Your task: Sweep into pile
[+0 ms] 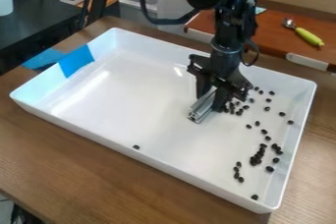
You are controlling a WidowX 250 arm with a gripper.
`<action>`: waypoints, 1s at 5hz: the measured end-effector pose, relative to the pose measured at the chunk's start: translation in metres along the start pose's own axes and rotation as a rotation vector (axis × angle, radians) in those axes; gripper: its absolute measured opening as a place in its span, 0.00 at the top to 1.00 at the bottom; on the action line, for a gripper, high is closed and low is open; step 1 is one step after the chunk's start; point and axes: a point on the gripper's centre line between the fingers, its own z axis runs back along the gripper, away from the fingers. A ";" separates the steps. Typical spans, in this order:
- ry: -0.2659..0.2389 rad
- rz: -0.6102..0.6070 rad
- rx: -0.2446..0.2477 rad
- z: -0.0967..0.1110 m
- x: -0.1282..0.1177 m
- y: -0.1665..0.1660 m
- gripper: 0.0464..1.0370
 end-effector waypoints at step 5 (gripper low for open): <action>0.042 -0.074 -0.081 0.010 -0.013 -0.052 0.66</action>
